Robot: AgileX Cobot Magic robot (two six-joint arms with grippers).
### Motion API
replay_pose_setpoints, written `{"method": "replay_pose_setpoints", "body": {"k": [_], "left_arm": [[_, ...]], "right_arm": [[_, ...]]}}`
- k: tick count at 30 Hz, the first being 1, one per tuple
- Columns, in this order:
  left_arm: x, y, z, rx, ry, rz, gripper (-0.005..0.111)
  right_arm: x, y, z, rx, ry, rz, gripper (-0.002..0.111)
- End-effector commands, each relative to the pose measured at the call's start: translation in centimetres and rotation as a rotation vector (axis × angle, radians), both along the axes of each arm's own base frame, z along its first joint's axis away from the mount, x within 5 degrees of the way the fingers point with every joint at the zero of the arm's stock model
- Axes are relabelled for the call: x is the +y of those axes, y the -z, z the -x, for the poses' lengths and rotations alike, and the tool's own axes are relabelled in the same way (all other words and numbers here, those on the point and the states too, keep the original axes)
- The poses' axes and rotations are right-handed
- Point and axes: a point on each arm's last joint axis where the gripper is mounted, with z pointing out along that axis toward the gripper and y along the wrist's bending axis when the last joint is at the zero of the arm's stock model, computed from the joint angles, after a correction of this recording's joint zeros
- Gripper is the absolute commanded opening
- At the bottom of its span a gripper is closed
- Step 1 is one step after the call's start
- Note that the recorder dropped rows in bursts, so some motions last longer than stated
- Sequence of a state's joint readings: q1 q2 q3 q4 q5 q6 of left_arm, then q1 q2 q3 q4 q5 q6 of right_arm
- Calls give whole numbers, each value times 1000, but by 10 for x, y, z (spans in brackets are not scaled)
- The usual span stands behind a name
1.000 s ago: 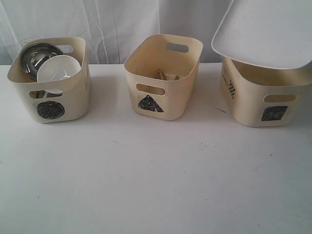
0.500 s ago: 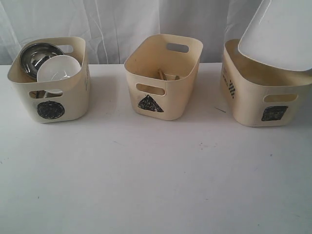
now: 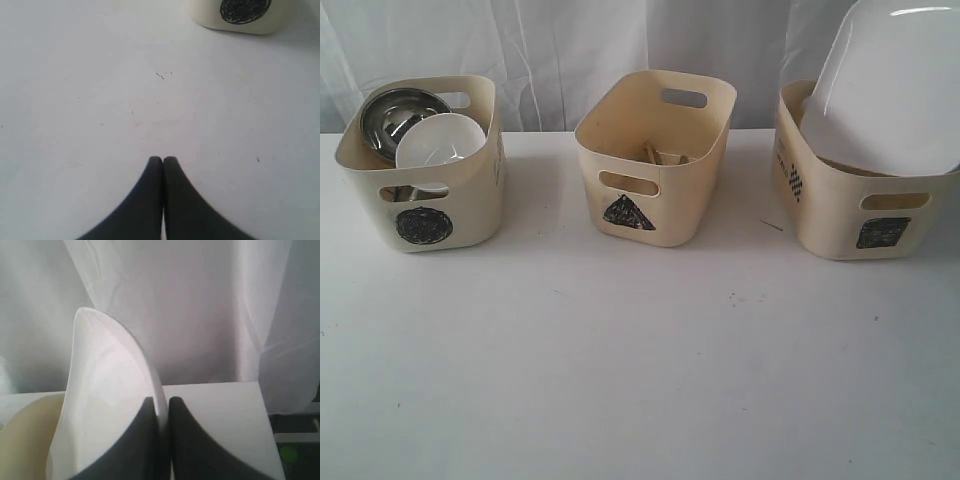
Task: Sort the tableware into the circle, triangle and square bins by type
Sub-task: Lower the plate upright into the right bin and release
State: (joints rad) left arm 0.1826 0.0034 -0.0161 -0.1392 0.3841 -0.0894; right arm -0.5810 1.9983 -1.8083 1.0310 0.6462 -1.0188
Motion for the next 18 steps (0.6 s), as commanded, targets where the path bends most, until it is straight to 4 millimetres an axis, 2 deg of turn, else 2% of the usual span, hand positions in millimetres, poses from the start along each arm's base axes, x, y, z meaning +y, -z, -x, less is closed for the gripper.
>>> {"method": "replay_pose_setpoints", "body": {"k": [1, 7, 11, 14, 16, 17, 18], "left_arm": [[-1, 6, 2, 43, 14, 6, 0], [-1, 6, 2, 43, 14, 6, 0], [-1, 6, 2, 43, 14, 6, 0], [-1, 6, 2, 43, 14, 6, 0], [-1, 6, 2, 43, 14, 6, 0], [-1, 6, 2, 43, 14, 6, 0], [-1, 6, 2, 43, 14, 6, 0]], "right_arm": [[8, -9, -1, -33, -18, -26, 8], [10, -8, -2, -28, -31, -35, 25], [12, -9, -1, -23, -43, -54, 26], [21, -23, 5, -35, -82, -91, 26], [31, -42, 15, -60, -128, -97, 20], [39, -57, 24, -68, -153, -120, 6], [44, -66, 30, -72, -163, -139, 0]]}}
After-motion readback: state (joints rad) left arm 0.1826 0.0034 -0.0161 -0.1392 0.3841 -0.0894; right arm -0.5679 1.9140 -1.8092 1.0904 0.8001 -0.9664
